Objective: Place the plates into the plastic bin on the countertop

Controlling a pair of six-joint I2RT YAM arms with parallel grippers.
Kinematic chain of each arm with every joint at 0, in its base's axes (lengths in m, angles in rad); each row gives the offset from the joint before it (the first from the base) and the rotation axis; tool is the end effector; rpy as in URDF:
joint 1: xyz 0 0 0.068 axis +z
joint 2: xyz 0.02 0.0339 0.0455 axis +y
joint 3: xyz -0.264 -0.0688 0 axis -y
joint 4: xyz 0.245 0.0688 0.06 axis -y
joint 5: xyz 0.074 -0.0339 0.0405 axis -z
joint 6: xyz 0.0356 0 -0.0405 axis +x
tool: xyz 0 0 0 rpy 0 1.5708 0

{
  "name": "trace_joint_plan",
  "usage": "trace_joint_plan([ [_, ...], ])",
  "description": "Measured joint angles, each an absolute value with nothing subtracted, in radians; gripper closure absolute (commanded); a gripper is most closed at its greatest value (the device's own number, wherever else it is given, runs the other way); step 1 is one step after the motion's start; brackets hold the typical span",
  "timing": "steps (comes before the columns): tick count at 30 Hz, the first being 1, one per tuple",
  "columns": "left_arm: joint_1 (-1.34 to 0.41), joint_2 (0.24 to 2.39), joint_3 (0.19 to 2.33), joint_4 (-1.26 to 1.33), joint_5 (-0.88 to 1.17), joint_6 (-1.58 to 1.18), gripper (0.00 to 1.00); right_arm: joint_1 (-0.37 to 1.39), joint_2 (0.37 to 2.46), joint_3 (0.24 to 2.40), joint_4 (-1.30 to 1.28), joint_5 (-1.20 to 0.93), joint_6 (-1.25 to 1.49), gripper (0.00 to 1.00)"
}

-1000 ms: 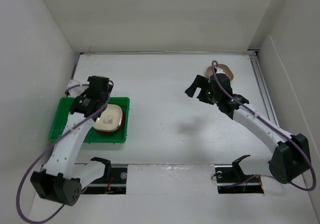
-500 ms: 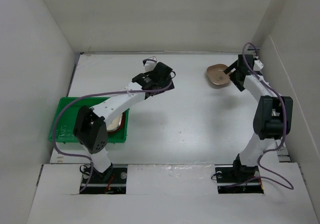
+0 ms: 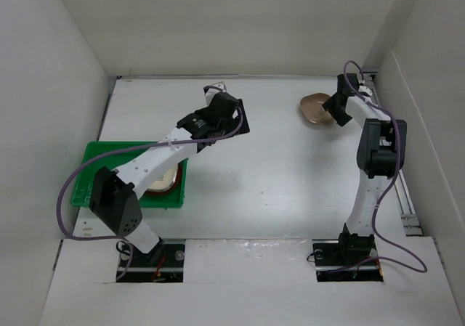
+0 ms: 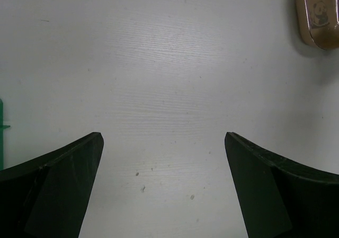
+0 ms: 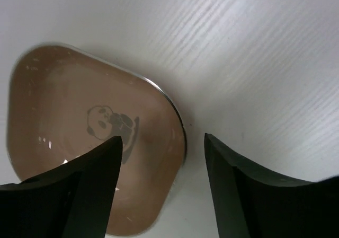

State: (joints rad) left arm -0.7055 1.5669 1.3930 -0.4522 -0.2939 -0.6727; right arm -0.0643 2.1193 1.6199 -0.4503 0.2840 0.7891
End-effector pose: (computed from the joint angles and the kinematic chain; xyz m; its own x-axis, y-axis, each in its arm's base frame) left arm 0.2794 -0.2244 0.3309 -0.6243 -0.2517 -0.7396 0.0677 0.9257 -0.3721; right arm 0.4628 -0.0398 0.1861 -0.4125 0.7093 -0.5717 0.7341 0.6304 0.2525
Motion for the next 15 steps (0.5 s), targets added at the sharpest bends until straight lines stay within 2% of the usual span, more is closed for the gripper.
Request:
trace_joint_plan([
  [2,-0.706,1.556,1.384,-0.448,-0.290,-0.669,0.00,-0.065,2.153,1.679,-0.476,0.276,0.781,0.49],
  [3,-0.706,1.553,1.382,-0.448,-0.290,-0.668,0.00,-0.065,2.166,1.697,-0.480,0.271,0.776,0.61],
  [4,-0.706,1.551,1.382,-0.448,-0.289,-0.667,0.00,-0.065,2.173,1.704,-0.487,0.268,0.770,0.65],
  [8,-0.705,1.549,1.382,-0.446,-0.286,-0.662,0.00,-0.065,2.178,1.701,-0.515,0.247,0.759,0.66],
  [10,-0.705,1.556,1.388,-0.451,-0.284,-0.659,0.00,-0.065,2.178,1.701,-0.517,0.236,0.752,0.71],
  [13,-0.704,1.581,1.410,-0.452,-0.276,-0.656,0.00,-0.065,2.178,1.700,-0.518,0.225,0.742,0.71],
  [15,-0.704,1.599,1.415,-0.449,-0.265,-0.654,0.00,-0.065,2.178,1.699,-0.519,0.216,0.729,1.00],
])
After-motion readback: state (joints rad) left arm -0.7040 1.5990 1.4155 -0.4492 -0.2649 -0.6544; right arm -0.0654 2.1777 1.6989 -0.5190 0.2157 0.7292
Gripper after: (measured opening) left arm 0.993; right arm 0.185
